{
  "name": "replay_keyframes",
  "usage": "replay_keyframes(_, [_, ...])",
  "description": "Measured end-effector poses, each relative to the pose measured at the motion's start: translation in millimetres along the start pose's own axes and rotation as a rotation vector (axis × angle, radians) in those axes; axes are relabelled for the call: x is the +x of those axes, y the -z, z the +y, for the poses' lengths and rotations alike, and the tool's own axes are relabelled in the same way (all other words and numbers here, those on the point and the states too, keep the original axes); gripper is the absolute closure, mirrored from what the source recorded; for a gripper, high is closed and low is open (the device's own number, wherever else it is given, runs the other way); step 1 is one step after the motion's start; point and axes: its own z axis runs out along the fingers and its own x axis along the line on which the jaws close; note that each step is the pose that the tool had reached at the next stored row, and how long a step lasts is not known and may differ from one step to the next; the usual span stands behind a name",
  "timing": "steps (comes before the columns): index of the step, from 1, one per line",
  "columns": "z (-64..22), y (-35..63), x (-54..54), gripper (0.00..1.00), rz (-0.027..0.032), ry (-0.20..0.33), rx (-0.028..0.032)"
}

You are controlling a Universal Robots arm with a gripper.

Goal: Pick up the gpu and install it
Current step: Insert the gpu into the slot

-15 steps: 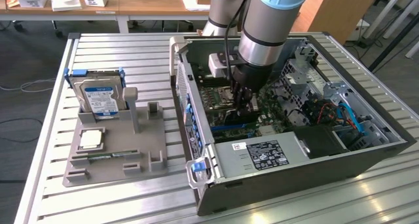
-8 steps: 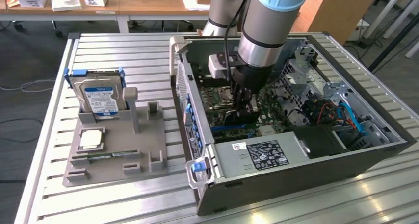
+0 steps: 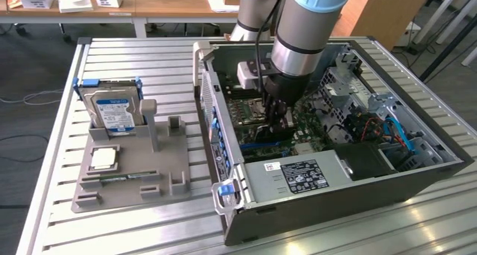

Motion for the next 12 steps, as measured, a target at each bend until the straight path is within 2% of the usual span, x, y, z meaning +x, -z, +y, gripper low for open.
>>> replay_keyframes(12, [0.0,2.6,0.0,0.73,0.0003,0.0,-0.0002])
